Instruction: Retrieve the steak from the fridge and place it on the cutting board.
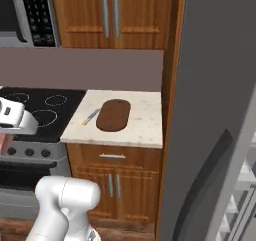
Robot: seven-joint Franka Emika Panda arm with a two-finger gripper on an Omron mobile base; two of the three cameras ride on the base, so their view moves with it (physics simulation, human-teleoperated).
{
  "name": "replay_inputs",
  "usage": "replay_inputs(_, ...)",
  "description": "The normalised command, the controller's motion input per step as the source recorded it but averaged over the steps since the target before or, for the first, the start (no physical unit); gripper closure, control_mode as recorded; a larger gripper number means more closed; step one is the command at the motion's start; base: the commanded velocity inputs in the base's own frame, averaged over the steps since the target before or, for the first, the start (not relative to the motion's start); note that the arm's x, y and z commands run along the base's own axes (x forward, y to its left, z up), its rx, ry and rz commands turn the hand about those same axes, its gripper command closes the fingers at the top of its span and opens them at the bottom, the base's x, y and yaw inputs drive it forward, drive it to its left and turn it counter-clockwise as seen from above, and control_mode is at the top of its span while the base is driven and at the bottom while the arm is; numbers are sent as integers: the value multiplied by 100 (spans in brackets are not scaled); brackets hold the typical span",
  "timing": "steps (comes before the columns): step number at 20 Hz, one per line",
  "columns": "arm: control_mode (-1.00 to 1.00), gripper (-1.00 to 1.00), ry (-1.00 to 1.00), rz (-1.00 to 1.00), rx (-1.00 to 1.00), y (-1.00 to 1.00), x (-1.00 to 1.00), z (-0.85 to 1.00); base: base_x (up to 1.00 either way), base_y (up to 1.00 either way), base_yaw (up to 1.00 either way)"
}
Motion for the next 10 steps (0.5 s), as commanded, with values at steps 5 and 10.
replay_inputs(5, 100, 100, 0, 0, 0, 0, 0, 0, 81, -38, -52)
replay_inputs(10, 100, 100, 0, 0, 0, 0, 0, 0, 67, -1, -16)
